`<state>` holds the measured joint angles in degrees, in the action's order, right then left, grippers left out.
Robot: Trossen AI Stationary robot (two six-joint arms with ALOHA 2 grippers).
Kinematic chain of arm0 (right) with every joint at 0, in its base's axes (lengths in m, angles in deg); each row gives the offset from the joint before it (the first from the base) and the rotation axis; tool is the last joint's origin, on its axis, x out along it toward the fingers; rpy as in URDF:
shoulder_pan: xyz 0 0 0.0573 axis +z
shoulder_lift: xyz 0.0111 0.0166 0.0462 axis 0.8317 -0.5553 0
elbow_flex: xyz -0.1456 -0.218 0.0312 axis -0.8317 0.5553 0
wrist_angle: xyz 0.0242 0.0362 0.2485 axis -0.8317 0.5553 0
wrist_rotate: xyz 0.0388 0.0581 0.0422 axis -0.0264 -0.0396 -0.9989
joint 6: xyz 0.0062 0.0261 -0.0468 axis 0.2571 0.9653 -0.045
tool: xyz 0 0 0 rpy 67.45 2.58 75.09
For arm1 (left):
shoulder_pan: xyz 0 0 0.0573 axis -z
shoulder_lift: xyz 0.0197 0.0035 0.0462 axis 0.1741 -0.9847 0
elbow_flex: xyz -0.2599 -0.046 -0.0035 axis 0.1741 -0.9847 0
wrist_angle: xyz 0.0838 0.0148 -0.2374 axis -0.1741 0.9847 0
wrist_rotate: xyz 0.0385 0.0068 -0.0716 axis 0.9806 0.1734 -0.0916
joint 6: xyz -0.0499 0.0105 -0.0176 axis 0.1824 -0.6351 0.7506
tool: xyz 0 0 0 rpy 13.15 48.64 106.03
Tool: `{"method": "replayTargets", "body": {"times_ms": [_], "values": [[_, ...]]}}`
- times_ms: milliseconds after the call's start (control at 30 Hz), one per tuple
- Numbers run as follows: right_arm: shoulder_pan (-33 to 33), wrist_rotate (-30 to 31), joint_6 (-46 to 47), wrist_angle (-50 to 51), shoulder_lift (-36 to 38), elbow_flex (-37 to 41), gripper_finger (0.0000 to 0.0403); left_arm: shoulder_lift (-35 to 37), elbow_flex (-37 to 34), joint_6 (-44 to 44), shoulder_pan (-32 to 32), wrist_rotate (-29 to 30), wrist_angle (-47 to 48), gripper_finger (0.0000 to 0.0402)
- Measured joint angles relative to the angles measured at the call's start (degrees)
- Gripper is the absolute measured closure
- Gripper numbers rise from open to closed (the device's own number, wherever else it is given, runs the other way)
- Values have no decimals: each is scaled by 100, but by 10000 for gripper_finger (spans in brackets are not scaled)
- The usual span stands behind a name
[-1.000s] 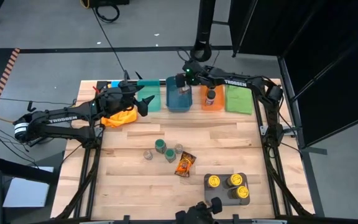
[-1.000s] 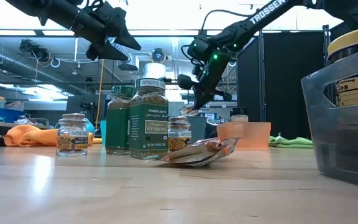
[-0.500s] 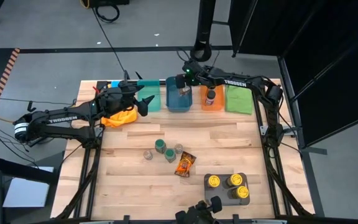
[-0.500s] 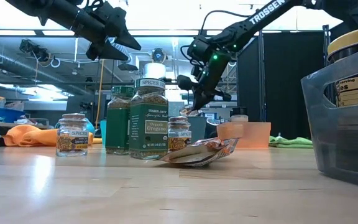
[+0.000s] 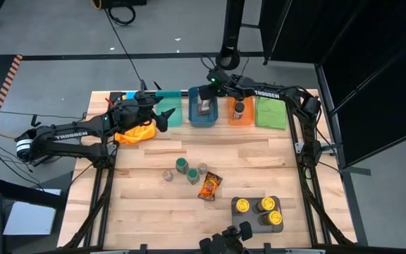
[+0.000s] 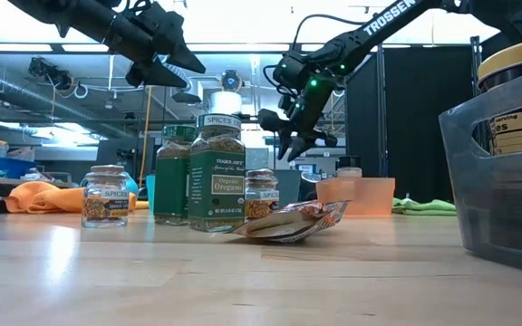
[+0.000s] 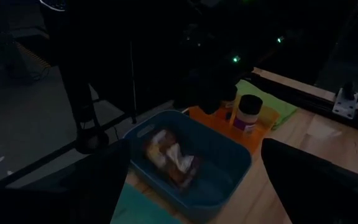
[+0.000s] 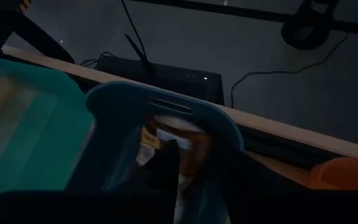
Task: Sort spices by type
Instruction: Put the top brown seasoning pack into the blue bin, then put the brown seasoning pack into the blue bin
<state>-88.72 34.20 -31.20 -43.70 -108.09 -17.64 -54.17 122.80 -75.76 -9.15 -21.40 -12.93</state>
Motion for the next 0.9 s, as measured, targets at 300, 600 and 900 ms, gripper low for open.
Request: {"method": "replayTargets", "body": {"times_ms": [300, 600, 900], "values": [[17, -657, -949, -69, 355, -477, 286, 0, 0, -3, 0, 0, 2, 32], [968, -3598, -3519, 1236, 1085, -874, 283, 0, 0, -2, 0, 0, 0, 32], [2910, -3020, -5359, 3132, 1200, -769, 255, 0, 0, 9, 0, 0, 39, 32]]}}
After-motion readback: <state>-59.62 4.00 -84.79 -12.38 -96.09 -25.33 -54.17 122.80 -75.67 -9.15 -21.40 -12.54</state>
